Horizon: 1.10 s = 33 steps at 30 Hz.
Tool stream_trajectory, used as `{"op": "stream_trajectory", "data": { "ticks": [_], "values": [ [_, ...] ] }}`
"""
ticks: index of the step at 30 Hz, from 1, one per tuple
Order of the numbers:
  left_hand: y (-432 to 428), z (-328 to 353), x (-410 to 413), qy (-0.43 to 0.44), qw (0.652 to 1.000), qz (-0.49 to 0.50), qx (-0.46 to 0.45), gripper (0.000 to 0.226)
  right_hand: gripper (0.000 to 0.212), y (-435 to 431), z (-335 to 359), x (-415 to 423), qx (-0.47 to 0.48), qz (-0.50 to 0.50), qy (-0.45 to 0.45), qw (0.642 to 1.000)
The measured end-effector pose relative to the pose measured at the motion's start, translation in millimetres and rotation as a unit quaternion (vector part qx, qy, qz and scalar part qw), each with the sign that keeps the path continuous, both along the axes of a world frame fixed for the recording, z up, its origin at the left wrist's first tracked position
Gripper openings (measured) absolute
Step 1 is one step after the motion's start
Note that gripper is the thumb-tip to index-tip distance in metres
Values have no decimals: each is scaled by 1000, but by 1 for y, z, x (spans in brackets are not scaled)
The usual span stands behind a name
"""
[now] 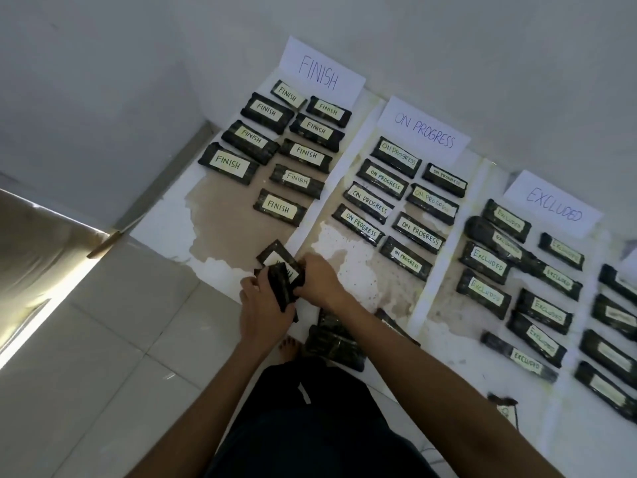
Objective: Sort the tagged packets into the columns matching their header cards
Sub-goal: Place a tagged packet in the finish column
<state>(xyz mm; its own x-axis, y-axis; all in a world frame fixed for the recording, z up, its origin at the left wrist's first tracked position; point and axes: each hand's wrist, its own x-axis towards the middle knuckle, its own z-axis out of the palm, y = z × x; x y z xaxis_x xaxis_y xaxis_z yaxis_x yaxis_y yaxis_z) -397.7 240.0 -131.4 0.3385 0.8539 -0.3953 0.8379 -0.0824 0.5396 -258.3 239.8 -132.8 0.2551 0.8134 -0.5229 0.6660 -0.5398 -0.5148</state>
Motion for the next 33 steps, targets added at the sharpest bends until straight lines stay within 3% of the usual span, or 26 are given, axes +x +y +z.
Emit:
{"op": "stream_trajectory", "data": {
  "ticks": [2,6,10,14,18,23,27,33],
  "values": [
    [-1,1,2,-3,1000,-6,3,79,27,-2,7,7,-5,-59,44,997],
    [1,2,4,10,1000,-26,-6,71,27,-14,25,36,19,-176,72,982],
    [9,10,9,2,997,-56,55,65,17,-25,45,62,69,-219,85,970],
    [26,30,19,-132,984,-64,103,55,14,-17,66,65,108,-166,93,976],
    [49,49,24,-243,970,9,-14,51,24,12,76,47,155,-110,99,977],
    [79,46,6,-270,949,131,-94,34,32,48,78,16,195,-161,146,957],
    [102,31,-13,-268,935,206,-109,36,36,58,67,-1,135,-184,182,956],
    [148,2,-27,-275,907,296,-122,40,42,63,37,-3,101,-49,49,992]
  ]
}}
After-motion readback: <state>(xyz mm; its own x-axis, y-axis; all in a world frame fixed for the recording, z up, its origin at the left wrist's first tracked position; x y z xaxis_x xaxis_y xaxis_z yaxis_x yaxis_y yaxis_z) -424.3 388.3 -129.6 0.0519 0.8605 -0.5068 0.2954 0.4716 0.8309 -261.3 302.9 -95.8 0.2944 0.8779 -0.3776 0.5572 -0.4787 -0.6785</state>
